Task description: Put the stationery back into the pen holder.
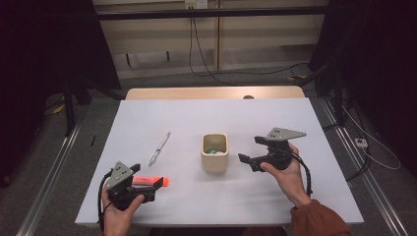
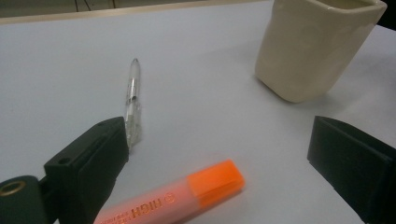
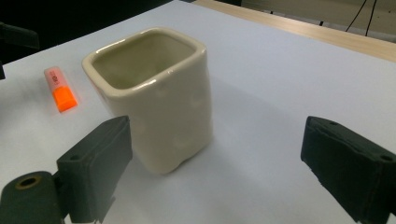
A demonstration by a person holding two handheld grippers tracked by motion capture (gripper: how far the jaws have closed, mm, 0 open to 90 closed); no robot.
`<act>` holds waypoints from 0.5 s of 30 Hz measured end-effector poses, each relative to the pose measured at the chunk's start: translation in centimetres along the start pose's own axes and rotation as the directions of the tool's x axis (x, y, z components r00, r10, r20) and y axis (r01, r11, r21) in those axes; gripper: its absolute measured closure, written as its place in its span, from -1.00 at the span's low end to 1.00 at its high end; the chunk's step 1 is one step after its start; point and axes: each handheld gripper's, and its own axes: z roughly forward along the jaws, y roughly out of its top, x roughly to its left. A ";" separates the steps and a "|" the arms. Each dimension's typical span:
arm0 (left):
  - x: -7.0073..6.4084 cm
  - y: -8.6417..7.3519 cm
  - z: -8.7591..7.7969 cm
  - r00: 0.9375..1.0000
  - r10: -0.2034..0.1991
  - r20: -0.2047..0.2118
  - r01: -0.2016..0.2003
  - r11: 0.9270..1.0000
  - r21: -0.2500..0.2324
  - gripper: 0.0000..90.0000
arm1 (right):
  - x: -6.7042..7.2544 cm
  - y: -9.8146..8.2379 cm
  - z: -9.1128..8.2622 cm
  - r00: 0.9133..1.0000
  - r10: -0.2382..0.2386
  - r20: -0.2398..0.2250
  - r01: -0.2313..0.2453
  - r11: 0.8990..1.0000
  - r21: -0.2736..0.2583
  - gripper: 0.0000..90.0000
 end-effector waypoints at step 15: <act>0.1 0.0 -0.1 1.000 -0.008 -0.002 0.008 1.000 -0.006 -0.88 | -0.4 -2.3 -1.5 0.999 0.020 0.040 -0.021 0.999 0.033 -0.81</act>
